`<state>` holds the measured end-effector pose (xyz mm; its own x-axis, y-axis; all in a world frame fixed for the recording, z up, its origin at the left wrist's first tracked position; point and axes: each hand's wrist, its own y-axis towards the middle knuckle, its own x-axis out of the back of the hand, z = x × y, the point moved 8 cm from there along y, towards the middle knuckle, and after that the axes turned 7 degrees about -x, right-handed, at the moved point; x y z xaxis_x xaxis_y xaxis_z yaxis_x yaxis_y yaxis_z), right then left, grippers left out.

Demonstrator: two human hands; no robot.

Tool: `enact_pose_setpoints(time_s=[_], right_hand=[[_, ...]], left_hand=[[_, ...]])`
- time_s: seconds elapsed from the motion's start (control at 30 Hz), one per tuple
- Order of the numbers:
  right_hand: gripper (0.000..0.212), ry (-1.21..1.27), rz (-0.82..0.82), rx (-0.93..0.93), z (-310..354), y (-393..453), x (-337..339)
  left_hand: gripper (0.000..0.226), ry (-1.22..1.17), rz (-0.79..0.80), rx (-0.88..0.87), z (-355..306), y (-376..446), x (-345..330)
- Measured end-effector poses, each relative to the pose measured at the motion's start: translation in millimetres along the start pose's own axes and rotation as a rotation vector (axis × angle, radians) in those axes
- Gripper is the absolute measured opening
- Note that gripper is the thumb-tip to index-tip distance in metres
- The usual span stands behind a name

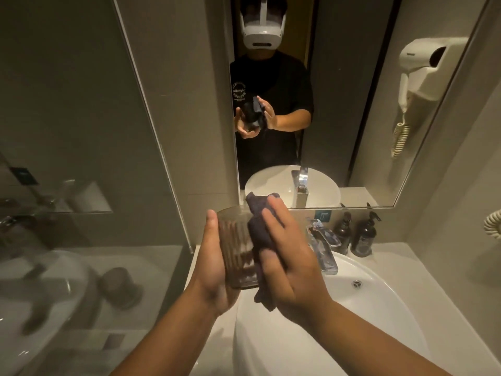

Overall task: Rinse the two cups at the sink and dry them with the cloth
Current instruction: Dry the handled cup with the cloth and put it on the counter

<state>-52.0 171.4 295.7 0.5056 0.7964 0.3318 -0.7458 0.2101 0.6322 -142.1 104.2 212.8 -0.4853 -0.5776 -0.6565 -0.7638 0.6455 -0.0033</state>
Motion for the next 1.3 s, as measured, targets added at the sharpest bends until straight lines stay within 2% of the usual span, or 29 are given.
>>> enact_pose_setpoints(time_s=[0.1, 0.17, 0.23, 0.33, 0.4, 0.43, 0.53, 0.6, 0.7, 0.73, 0.83, 0.9, 1.0, 1.13, 1.3], right_hand=[[0.051, 0.28, 0.032, -0.192, -13.7, 7.4, 0.6], [0.047, 0.362, 0.03, -0.279, -25.3, 9.7, 0.3], [0.047, 0.313, 0.014, -0.321, -33.6, 10.2, 1.4], [0.048, 0.162, -0.004, -0.269, -33.2, 10.9, 4.0], [0.05, 0.052, -0.006, -0.193, -25.2, 12.0, 5.9], [0.051, -0.024, -0.002, -0.132, -19.5, 12.7, 6.1], [0.052, -0.225, 0.014, 0.032, -6.9, 11.9, 2.2], [0.051, -0.265, 0.013, 0.102, -0.8, 10.0, -0.6], [0.05, -0.239, 0.058, 0.184, 2.0, 5.6, -5.5], [0.051, -0.166, 0.077, 0.131, -3.6, 7.5, -4.2], [0.051, 0.082, 0.104, -0.186, -32.3, 16.3, 3.6], [0.051, 0.09, 0.101, -0.256, -41.7, 18.4, 4.5], [0.05, 0.032, 0.082, -0.246, -40.9, 18.6, 1.6], [0.049, -0.082, 0.077, -0.22, -36.2, 17.0, 0.6], [0.05, -0.208, 0.102, -0.063, -18.7, 17.6, 0.6]], left_hand=[[0.095, -0.091, -0.012, 0.027, 0.9, -1.5, 1.1], [0.094, -0.097, -0.06, 0.031, 0.5, -0.6, 3.2], [0.085, -0.029, -0.179, -0.003, -1.3, 1.8, 10.0], [0.054, 0.374, -0.473, -0.192, -21.1, -1.3, 28.9], [0.05, 0.469, -0.529, -0.282, -31.1, -6.8, 29.5], [0.055, 0.437, -0.47, -0.274, -28.7, -5.5, 25.2], [0.082, 0.304, -0.156, -0.152, -13.5, -0.6, 1.4], [0.089, 0.275, -0.073, -0.138, -8.8, 0.6, -2.3], [0.087, 0.208, -0.08, -0.173, -8.4, 2.2, 0.8], [0.084, 0.199, -0.067, -0.183, -7.7, 2.9, 2.5], [0.087, 0.111, -0.067, -0.157, -7.5, 1.6, 3.4], [0.09, 0.042, -0.057, -0.13, -5.2, 1.8, 2.3], [0.09, 0.036, -0.127, -0.116, -1.2, 3.4, 8.7], [0.077, 0.248, -0.291, -0.15, -4.5, 6.5, 21.7], [0.071, 0.217, -0.108, -0.096, 5.6, 7.8, 7.6]])
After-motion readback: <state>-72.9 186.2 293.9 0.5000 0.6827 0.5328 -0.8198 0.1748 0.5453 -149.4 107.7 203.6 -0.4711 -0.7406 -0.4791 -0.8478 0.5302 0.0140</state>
